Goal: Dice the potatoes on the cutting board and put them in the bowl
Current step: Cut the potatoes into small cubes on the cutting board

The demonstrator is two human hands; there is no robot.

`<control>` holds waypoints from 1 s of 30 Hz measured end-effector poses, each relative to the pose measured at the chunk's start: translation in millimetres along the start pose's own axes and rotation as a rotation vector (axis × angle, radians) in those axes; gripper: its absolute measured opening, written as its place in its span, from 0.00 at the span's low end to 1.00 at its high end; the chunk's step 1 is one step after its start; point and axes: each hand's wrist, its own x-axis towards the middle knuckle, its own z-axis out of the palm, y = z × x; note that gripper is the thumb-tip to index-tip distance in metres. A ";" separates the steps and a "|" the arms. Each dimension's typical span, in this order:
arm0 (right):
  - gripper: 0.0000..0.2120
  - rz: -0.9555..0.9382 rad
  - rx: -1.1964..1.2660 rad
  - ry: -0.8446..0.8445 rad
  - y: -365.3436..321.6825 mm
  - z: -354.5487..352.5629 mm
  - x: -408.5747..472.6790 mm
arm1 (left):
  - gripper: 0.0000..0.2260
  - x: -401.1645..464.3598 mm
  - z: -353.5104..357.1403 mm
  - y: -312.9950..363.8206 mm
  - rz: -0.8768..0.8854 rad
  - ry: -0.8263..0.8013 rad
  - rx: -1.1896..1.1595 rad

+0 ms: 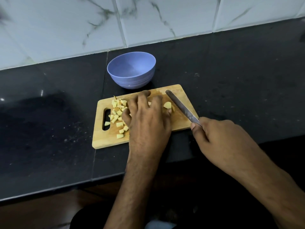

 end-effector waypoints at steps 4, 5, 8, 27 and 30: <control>0.13 -0.019 -0.003 0.012 0.6 1.5 -2.2 | 0.25 6.5 0.5 6.6 0.089 -0.041 -0.033; 0.13 -0.022 -0.003 0.016 1.5 1.6 -2.4 | 0.25 8.5 1.1 8.0 0.091 -0.053 -0.051; 0.12 -0.029 -0.003 -0.014 3.7 2.0 -2.4 | 0.24 11.2 2.8 9.7 0.054 -0.069 -0.107; 0.13 -0.065 0.002 0.018 0.8 8.9 -13.4 | 0.09 -2.1 -4.3 -1.6 -0.071 -0.039 -0.113; 0.13 -0.058 0.017 -0.016 0.2 5.7 -15.0 | 0.09 -1.9 -4.7 -1.3 -0.069 -0.027 -0.124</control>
